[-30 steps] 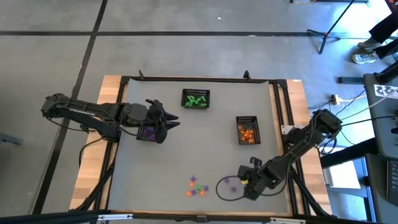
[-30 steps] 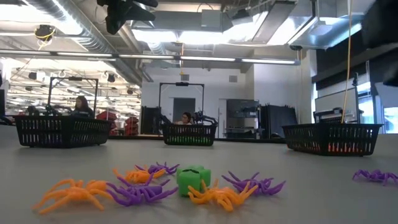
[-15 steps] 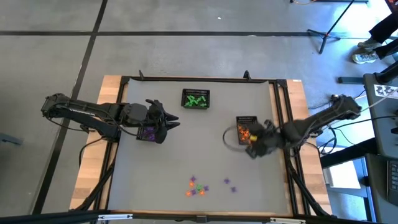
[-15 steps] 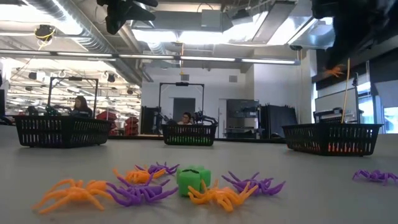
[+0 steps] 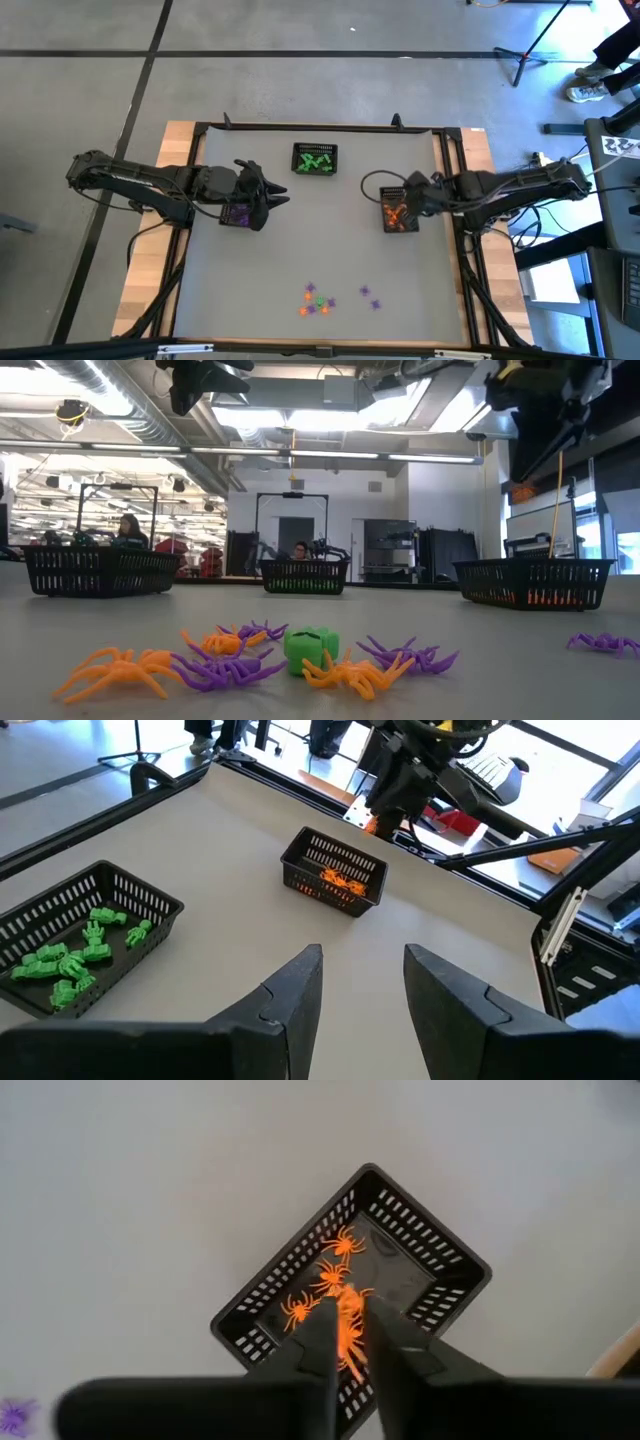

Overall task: Sort Halloween decoration
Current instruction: Put the orange spider toy into the right bin, then put the violet spider toy into the left bin

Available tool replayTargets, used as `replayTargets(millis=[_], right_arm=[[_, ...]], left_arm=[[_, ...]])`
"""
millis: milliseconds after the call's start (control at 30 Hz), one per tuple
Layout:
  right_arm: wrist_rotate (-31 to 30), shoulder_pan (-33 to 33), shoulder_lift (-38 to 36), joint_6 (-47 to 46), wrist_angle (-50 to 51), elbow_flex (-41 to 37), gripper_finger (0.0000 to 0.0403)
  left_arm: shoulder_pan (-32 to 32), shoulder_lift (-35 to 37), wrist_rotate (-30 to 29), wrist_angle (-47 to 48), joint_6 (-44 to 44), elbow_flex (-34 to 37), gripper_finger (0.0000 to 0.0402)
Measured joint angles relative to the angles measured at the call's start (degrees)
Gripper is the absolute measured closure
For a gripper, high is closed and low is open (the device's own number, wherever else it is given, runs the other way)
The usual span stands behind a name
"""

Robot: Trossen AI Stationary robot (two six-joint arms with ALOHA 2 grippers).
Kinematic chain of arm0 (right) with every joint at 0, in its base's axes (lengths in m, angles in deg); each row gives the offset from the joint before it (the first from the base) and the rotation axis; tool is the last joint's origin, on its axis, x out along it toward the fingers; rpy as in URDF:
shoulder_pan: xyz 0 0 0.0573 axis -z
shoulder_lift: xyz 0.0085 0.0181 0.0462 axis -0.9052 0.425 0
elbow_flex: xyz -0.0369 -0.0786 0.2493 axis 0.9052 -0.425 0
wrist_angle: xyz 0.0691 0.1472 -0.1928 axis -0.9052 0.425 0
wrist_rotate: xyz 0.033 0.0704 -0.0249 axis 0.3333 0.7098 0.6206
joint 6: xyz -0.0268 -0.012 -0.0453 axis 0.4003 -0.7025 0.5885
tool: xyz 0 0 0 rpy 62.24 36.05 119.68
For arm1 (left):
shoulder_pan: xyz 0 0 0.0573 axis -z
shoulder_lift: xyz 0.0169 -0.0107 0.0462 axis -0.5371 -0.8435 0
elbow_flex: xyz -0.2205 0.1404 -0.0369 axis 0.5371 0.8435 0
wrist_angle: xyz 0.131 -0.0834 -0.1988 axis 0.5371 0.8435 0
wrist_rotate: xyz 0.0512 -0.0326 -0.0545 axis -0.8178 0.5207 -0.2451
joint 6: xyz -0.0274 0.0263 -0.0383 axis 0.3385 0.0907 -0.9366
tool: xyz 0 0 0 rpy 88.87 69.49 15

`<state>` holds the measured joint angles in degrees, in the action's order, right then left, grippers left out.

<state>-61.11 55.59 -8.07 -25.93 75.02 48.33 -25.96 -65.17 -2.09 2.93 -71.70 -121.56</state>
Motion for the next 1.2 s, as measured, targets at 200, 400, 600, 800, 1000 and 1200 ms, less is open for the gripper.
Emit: replayTargets(millis=[200, 400, 600, 800, 1000, 1200], right_arm=[[0.01, 1.10, 0.00, 0.32, -0.37, 0.00, 0.0278], [9.08, -0.09, 0.23, 0.26, -12.99, 0.00, 0.0261], [11.11, -7.97, 4.26, 2.25, -27.27, 0.06, 0.0270], [8.89, -15.59, 13.39, 5.39, -36.02, 0.09, 0.0271], [13.53, -20.31, 23.17, 7.02, -45.11, 0.09, 0.0271], [16.77, -24.83, 29.94, 6.49, -43.27, 0.07, 0.0271]], left_arm=[[0.00, 0.00, -0.02, 0.02, 0.01, 0.00, 0.0268], [0.00, 0.00, -0.02, 0.02, -0.01, 0.00, 0.0268], [0.04, -0.02, -0.02, 0.02, -0.01, 0.00, 0.0268], [0.07, -0.02, -0.02, 0.01, 0.03, 0.00, 0.0268], [0.06, -0.02, -0.01, 0.02, 0.03, -0.01, 0.0268], [0.07, -0.02, 0.11, 0.24, -1.41, -0.02, 0.0268]])
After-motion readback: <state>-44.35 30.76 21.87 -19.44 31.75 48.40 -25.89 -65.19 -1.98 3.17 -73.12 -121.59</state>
